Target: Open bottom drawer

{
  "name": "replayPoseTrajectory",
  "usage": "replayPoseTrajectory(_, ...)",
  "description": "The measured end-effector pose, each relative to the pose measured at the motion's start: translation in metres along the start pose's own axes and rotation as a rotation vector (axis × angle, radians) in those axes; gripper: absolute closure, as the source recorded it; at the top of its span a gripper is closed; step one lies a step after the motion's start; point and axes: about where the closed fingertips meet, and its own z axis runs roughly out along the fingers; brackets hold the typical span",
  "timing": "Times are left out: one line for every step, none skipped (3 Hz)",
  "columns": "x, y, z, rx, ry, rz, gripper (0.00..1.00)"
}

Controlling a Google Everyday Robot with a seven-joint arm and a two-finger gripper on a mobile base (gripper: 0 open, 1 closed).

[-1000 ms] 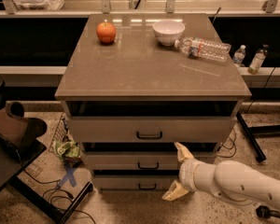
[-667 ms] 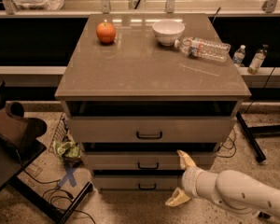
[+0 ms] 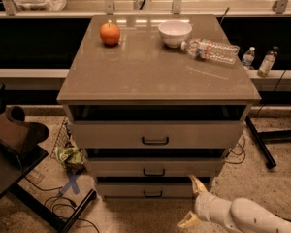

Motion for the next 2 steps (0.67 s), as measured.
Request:
replayPoseTrajectory(0.0477,0.0268,0.0383,-0.051,0.013,-0.012,0.00)
replayPoseTrajectory(0.0494,0.0282,0.0427,-0.053,0.013,-0.010,0.00)
